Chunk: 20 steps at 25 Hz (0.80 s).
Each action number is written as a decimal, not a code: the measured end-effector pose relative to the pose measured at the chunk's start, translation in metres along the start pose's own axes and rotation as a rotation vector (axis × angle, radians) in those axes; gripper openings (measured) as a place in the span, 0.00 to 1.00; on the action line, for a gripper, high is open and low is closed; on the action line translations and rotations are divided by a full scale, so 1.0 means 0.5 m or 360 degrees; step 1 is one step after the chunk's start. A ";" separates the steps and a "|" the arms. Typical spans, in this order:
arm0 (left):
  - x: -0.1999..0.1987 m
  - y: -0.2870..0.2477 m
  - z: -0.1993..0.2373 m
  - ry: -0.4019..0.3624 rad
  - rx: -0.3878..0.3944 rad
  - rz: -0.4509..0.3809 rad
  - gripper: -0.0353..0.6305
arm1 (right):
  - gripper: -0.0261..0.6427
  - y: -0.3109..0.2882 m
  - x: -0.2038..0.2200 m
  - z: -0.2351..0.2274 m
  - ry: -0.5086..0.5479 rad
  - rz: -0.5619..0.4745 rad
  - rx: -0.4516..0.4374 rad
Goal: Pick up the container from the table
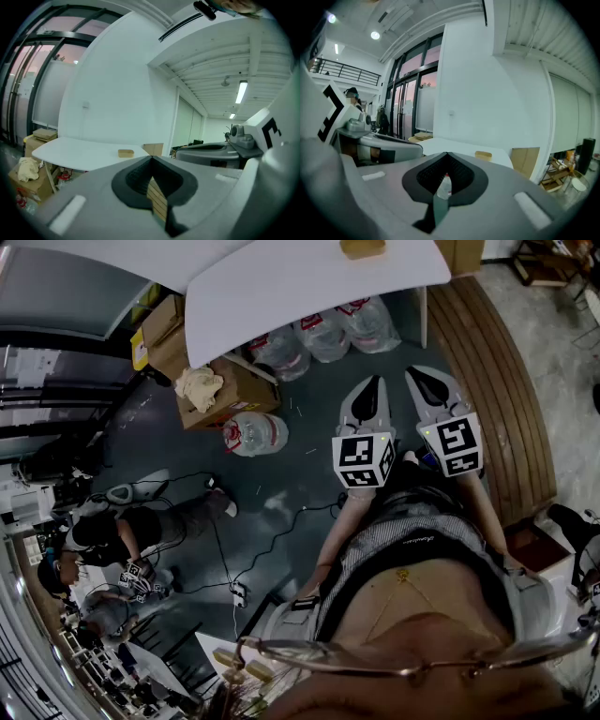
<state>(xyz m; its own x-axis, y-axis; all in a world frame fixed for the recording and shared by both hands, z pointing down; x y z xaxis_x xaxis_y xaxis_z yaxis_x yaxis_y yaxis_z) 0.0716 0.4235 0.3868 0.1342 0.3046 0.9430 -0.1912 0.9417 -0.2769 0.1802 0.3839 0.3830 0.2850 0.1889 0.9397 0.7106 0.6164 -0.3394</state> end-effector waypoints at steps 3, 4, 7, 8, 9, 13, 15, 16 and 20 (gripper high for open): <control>0.000 -0.018 -0.008 0.0008 0.0002 -0.0012 0.05 | 0.08 -0.001 0.003 -0.023 -0.0023 -0.0014 0.0003; -0.001 -0.024 -0.012 0.0011 0.0005 -0.0015 0.05 | 0.08 -0.002 0.005 -0.032 -0.0025 -0.0016 0.0010; -0.008 -0.042 -0.020 0.0022 0.0023 -0.0016 0.05 | 0.08 -0.007 0.008 -0.057 -0.0059 -0.0014 0.0035; -0.012 -0.047 -0.021 0.0029 0.0031 -0.0015 0.05 | 0.08 -0.009 0.007 -0.063 -0.0084 -0.0016 0.0041; -0.015 -0.052 -0.019 0.0037 0.0038 -0.0013 0.05 | 0.08 -0.013 0.006 -0.069 -0.0110 -0.0020 0.0046; -0.016 -0.075 -0.003 0.0058 0.0046 0.0007 0.05 | 0.08 -0.034 0.009 -0.079 -0.0159 -0.0024 0.0055; -0.014 -0.091 0.013 0.0066 0.0058 0.0017 0.05 | 0.08 -0.054 0.011 -0.082 -0.0151 -0.0016 0.0062; -0.016 -0.101 0.023 0.0068 0.0064 0.0020 0.05 | 0.08 -0.067 0.010 -0.085 -0.0147 -0.0016 0.0065; -0.040 -0.149 0.068 0.0063 0.0084 0.0014 0.05 | 0.08 -0.124 -0.016 -0.102 -0.0154 -0.0025 0.0077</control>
<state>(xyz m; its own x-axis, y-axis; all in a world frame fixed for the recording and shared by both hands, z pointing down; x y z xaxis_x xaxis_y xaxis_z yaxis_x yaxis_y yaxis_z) 0.0501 0.3422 0.3950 0.1703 0.3192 0.9323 -0.2436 0.9304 -0.2740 0.1665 0.3051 0.3942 0.2090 0.2507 0.9452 0.6817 0.6557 -0.3246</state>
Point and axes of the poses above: the fingertips, and each gripper's own axes: y backward along the fingers, z to its left, x out of its underside, the point moved 6 cm from there along y, backward along the fingers, and after that the axes turned 3 degrees about z, right-handed, at the moved point
